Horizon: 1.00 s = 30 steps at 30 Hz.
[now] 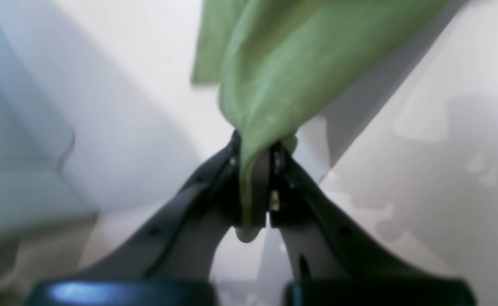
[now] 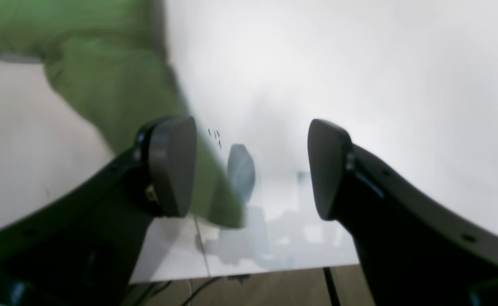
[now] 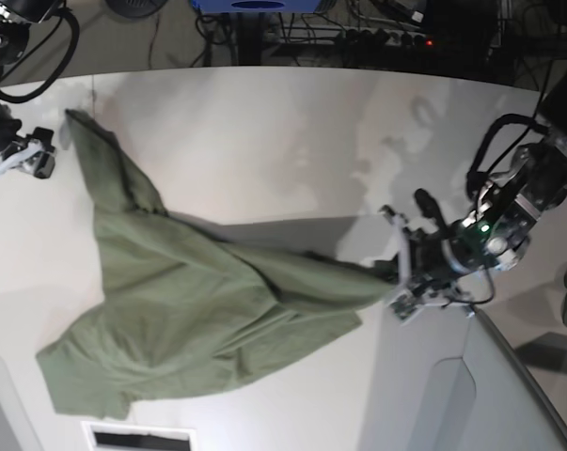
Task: Layout the t-shirt on the table in an organized manner, then fold the t-shirt properly
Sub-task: 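Pull the held fabric away from the right gripper to spread the shirt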
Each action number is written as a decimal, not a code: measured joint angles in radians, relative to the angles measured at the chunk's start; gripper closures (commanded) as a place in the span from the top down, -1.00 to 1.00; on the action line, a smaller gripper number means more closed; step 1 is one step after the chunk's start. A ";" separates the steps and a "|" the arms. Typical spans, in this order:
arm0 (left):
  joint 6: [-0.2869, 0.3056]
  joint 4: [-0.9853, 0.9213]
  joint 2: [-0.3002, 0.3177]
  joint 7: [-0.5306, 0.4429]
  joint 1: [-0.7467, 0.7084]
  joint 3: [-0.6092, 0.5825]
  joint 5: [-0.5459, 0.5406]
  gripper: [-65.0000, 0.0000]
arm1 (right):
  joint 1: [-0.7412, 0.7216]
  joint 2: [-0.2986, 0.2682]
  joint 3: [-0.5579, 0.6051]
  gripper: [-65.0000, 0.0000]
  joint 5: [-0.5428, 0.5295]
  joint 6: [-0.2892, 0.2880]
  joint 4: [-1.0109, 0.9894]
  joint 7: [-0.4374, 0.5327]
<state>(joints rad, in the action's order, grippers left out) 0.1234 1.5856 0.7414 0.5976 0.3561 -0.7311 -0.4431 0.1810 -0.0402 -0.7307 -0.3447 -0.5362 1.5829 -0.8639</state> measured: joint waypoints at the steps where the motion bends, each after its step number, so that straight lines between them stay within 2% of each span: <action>1: -0.001 -0.001 0.018 -0.002 -0.030 0.041 0.001 -1.00 | -0.003 0.000 0.002 0.16 0.001 0.000 0.000 -0.001; 6: -0.002 -0.002 0.046 -0.003 -0.161 0.274 0.029 -1.00 | -0.012 -0.001 0.109 0.16 -0.001 -0.005 -0.001 0.002; 11: -0.010 0.001 0.050 0.002 -0.272 0.351 0.320 -1.00 | -0.019 -0.004 0.217 0.16 -0.004 0.000 -0.038 0.006; 14: 0.006 -0.008 0.007 0.002 -0.335 0.351 0.445 -1.00 | -0.044 0.000 0.255 0.17 -0.001 -0.001 -0.112 0.002; 16: 0.009 -0.009 -0.016 -0.002 -0.362 0.349 0.498 -1.00 | -0.055 -0.002 0.300 0.32 -0.001 0.000 -0.143 -0.003; 18: 0.008 -0.008 -0.026 -0.002 -0.369 0.351 0.505 -1.00 | -0.053 -0.008 0.368 0.45 0.001 0.001 -0.145 -0.002; 23: 0.007 0.050 -0.053 0.022 -0.370 0.399 0.422 -1.00 | 0.021 -0.001 0.549 0.48 -0.013 -0.005 -0.022 0.004; 27: 0.009 0.157 -0.073 0.137 -0.322 0.443 0.319 -1.00 | 0.042 -0.010 0.612 0.48 -0.007 0.001 0.040 -0.007; 28: 0.031 0.181 -0.076 0.174 -0.290 0.445 0.296 -1.00 | 0.039 -0.010 0.625 0.48 -0.006 0.003 0.040 -0.008; 30: 0.072 0.215 -0.084 0.187 -0.235 0.451 0.253 -1.00 | 0.035 -0.009 0.645 0.48 -0.003 0.003 0.040 -0.042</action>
<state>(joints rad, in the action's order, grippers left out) 0.1955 1.8004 0.6575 0.7849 0.1215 -0.2802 -0.1905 0.2165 -0.0494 -0.0853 -0.3477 -0.5327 1.6234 -0.9062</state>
